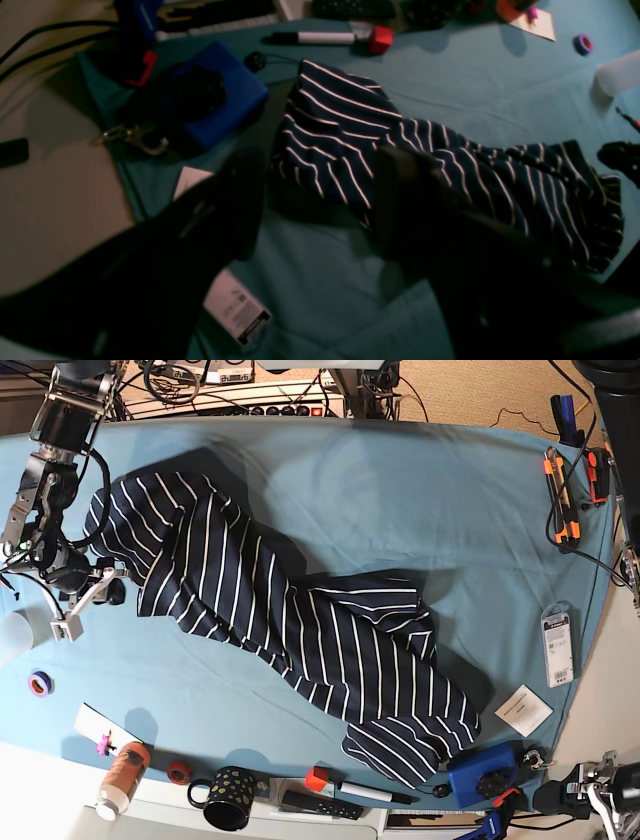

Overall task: Layout the t-shirt on the table in an organized manner, then fold the t-shirt properly
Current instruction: 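Lift the shirt corner with the right gripper and spread it outward, then regrasp the shirt edge with the right gripper and drag it along the table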

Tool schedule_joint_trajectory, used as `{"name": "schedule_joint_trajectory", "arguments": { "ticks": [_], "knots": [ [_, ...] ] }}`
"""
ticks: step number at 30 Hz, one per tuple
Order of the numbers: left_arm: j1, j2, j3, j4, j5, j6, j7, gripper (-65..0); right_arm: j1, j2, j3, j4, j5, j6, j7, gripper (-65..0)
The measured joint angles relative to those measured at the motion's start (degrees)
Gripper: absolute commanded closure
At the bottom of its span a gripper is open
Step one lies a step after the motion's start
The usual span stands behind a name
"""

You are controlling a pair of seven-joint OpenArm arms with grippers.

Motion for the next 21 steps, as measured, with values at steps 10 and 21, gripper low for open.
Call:
{"name": "schedule_joint_trajectory", "arguments": {
  "ticks": [10, 21],
  "knots": [
    [-0.02, 0.04, 0.00, 0.02, -0.02, 0.00, 0.00, -35.0, 0.63, -8.39, -0.07, -1.25, -1.62, 1.99, -1.18, -18.9],
    [-0.02, 0.02, 0.00, 0.02, -0.02, 0.00, 0.00, -35.0, 1.38, -10.45, 0.07, 0.15, -6.08, 1.99, 1.97, 0.0]
  ]
}}
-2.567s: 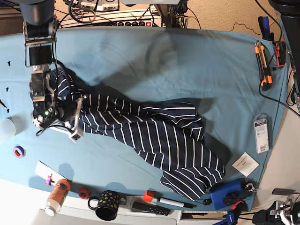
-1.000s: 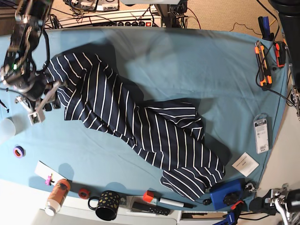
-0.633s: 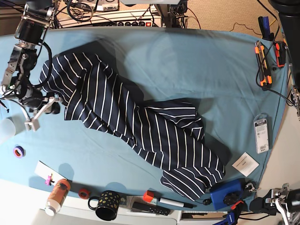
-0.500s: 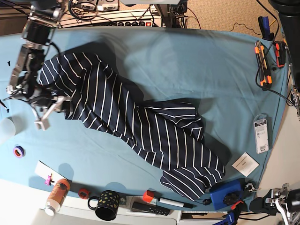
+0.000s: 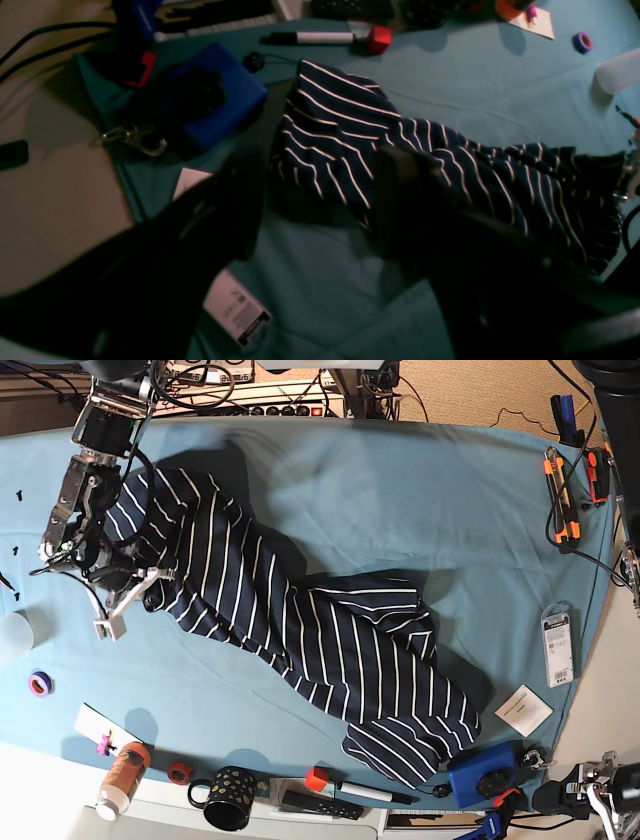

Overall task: Layout the t-shirt on the table in an organized manner, then fold the t-shirt properly
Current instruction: 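Regrasp the shirt edge with the right gripper and drag it along the table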

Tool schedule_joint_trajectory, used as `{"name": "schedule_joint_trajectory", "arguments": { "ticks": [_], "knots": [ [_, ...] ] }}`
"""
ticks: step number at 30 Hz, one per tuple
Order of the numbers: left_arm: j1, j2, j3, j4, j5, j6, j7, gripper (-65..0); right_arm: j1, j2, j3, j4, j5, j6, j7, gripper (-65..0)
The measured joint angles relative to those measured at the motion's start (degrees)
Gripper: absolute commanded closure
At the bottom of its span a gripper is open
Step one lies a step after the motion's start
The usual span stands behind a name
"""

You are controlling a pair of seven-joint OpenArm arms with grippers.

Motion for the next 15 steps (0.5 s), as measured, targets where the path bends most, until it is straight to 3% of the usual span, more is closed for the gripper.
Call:
{"name": "schedule_joint_trajectory", "arguments": {
  "ticks": [4, 8, 12, 15],
  "knots": [
    [0.02, -0.04, 0.00, 0.00, 0.02, 0.00, 0.04, -35.0, 0.09, 0.00, -0.02, 5.16, 0.11, 0.00, 1.42, 0.0],
    [0.00, 0.02, 0.00, 0.00, 0.00, 0.00, 0.02, -35.0, 0.24, 0.35, -0.02, 10.84, -3.74, 0.00, 3.52, 0.0],
    [0.00, 0.00, 0.00, 0.00, 0.02, 0.00, 0.02, -35.0, 0.42, 1.11, 0.00, 11.80, -3.74, -0.13, 2.27, 0.0],
    [0.00, 0.02, 0.00, 0.00, 0.00, 0.00, 0.00, -35.0, 0.22, 1.01, -0.02, 11.80, -4.04, 0.28, -2.08, -16.3]
  ]
}}
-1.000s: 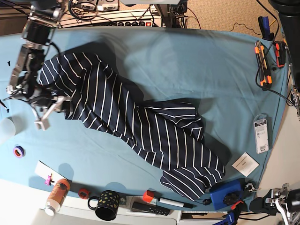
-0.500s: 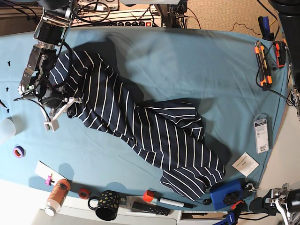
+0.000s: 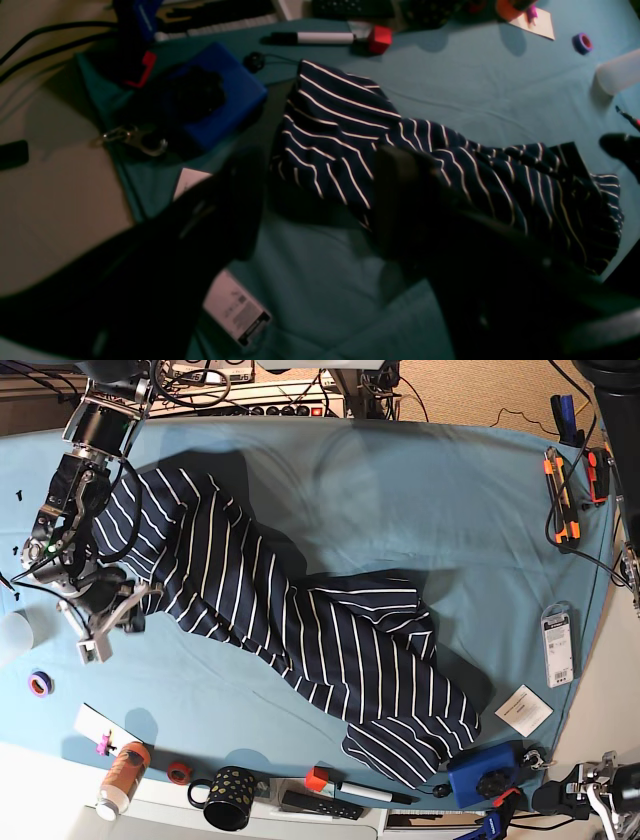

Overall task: Layout the t-shirt on the table in an organized manner, then fold the t-shirt properly
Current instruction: 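Regrasp the shirt edge with the right gripper and drag it along the table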

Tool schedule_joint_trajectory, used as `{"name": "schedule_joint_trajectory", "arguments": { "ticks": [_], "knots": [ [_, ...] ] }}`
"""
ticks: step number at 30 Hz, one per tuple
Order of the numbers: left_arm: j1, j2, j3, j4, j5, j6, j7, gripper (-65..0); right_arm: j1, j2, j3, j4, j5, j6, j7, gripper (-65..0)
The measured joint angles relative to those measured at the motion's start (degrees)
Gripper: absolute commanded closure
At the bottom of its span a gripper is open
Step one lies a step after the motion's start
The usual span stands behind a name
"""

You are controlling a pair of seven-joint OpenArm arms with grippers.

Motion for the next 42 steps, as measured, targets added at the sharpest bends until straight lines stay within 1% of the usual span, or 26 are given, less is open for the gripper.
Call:
{"name": "schedule_joint_trajectory", "arguments": {
  "ticks": [1, 2, 4, 5, 7, 11, 13, 14, 17, 24, 25, 26, 28, 29, 31, 32, 34, 36, 40, 42],
  "knots": [
    [0.00, -0.02, 0.00, 0.00, 0.02, 0.00, 0.02, -35.0, -0.11, 0.02, 0.02, 0.00, -0.35, 0.22, -0.61, -20.3],
    [0.00, -0.02, 0.00, 0.00, 0.02, 0.00, 0.02, -35.0, -0.17, 0.00, 0.00, 0.00, -0.57, 0.22, -0.79, -21.7],
    [0.00, -0.02, 0.00, 0.00, 0.00, 0.00, 0.02, -35.0, -0.55, 0.00, 0.00, 0.00, -1.44, 0.20, -0.83, -21.7],
    [0.00, -0.02, 0.00, 0.00, 0.00, 0.00, 0.02, -35.0, -0.81, 0.00, 0.00, 0.00, -1.77, -0.37, -1.33, -21.7],
    [0.00, -0.02, 0.00, 0.00, 0.00, 0.00, 0.02, -35.0, -1.14, 0.00, 0.00, 0.00, -1.79, -3.56, -3.72, -21.7],
    [0.00, -0.02, 0.00, 0.00, 0.02, 0.00, 0.02, -35.0, -1.33, -0.02, 0.02, -0.02, -1.25, -6.56, -3.93, -21.7],
    [0.00, -0.02, 0.00, 0.00, 0.00, 0.00, 0.00, -35.0, -1.92, -0.17, 0.02, -0.39, -1.09, -6.97, -2.86, -21.7],
    [0.00, -0.02, 0.00, 0.00, 0.00, 0.00, 0.02, -35.0, -2.29, -0.37, 0.02, -0.96, -0.94, -7.74, -2.60, -21.7],
    [0.00, -0.02, 0.00, 0.00, 0.00, 0.00, 0.00, -35.0, -3.41, -1.68, 0.02, -3.85, -0.26, -8.96, -2.29, -21.7],
    [0.00, 0.00, 0.00, 0.00, 0.00, 0.00, 0.00, -35.0, -3.78, -1.92, 0.00, -6.73, 0.24, -9.16, -1.18, -21.6],
    [0.00, -0.02, 0.00, 0.00, 0.00, 0.00, 0.00, -35.0, -3.78, -1.92, 0.00, -6.73, 0.22, -9.16, -1.11, -20.5],
    [0.00, -0.02, 0.00, 0.00, 0.00, 0.00, 0.00, -35.0, -3.78, -1.92, 0.00, -6.73, 0.24, -9.16, -1.01, -15.9],
    [0.00, -0.02, 0.00, 0.00, 0.02, 0.00, 0.00, -35.0, -3.78, -1.92, 0.00, -6.73, 0.35, -9.14, -1.01, -3.4],
    [0.00, -0.02, 0.00, 0.00, 0.00, 0.00, 0.00, -35.0, -3.78, -1.92, 0.00, -6.73, 0.24, -9.14, -1.01, 0.0],
    [0.00, -0.02, 0.00, 0.00, 0.00, 0.00, 0.02, -35.0, -3.78, -1.92, 0.00, -6.73, -0.74, -8.83, 0.31, 0.0],
    [0.00, 0.00, 0.00, 0.00, 0.00, 0.02, 0.00, -35.0, -3.76, -1.92, 0.00, -6.73, -2.58, -8.20, 2.08, 0.0],
    [0.00, -0.04, 0.00, 0.00, 0.00, 0.00, 0.00, -35.0, -3.48, -1.75, 0.00, -6.73, -5.03, -8.22, 5.86, 0.0],
    [0.02, -0.02, 0.00, 0.00, 0.02, 0.00, 0.02, -35.0, -2.95, -0.94, 0.00, -6.60, -5.55, -8.07, 8.28, 0.0],
    [0.00, 0.00, 0.00, 0.00, 0.00, 0.00, 0.00, -35.0, -0.79, 0.87, 0.02, -5.79, -6.34, -8.07, 8.22, 0.0],
    [0.00, -0.02, 0.00, 0.00, 0.02, 0.00, 0.00, -35.0, -0.28, 1.11, 0.02, -5.75, -6.32, -8.07, 8.41, 0.0]
  ]
}}
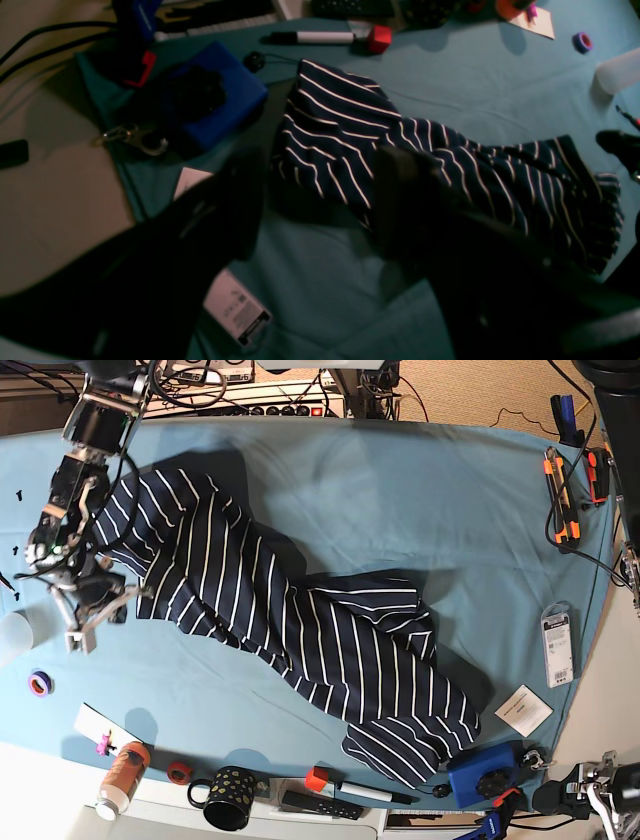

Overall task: Layout the t-shirt on the table in an organized manner, then fold the t-shirt properly
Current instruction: 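Regrasp the shirt edge with the right gripper and drag it along the table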

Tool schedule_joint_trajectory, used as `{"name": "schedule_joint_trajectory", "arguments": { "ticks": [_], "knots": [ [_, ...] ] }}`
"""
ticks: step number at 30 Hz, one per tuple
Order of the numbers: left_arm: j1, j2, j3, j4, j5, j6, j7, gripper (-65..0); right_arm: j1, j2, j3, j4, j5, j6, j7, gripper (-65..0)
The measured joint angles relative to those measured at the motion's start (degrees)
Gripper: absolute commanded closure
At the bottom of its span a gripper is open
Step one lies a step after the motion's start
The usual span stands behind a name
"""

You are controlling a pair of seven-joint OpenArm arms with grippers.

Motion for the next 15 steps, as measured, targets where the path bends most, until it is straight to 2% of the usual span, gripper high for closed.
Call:
{"name": "schedule_joint_trajectory", "arguments": {
  "ticks": [3, 8, 11, 12, 15],
  "knots": [
    [0.00, 0.00, 0.00, 0.00, 0.00, 0.00, 0.02, -35.0, -0.26, 0.63, 0.13, 0.17, -0.59, 0.04, 0.66, 0.0],
    [0.02, 0.00, 0.00, 0.00, 0.00, 0.00, 0.02, -35.0, -0.24, 0.87, 4.90, 0.61, -0.15, -0.02, 1.09, 0.0],
    [0.00, 0.00, 0.00, 0.00, -0.02, 0.00, -0.02, -35.0, -0.68, 0.90, 7.13, 0.61, 2.38, 0.04, -2.60, 0.0],
    [0.00, 0.02, 0.00, 0.00, 0.00, 0.00, 0.00, -35.0, -0.68, 0.90, 7.50, 0.61, 2.64, 0.70, -5.35, -1.7],
    [0.00, 0.07, 0.00, 0.00, -0.02, 0.00, 0.00, -35.0, -0.96, 1.09, 7.85, 0.61, 3.69, 4.96, -10.14, -17.5]
  ]
}}
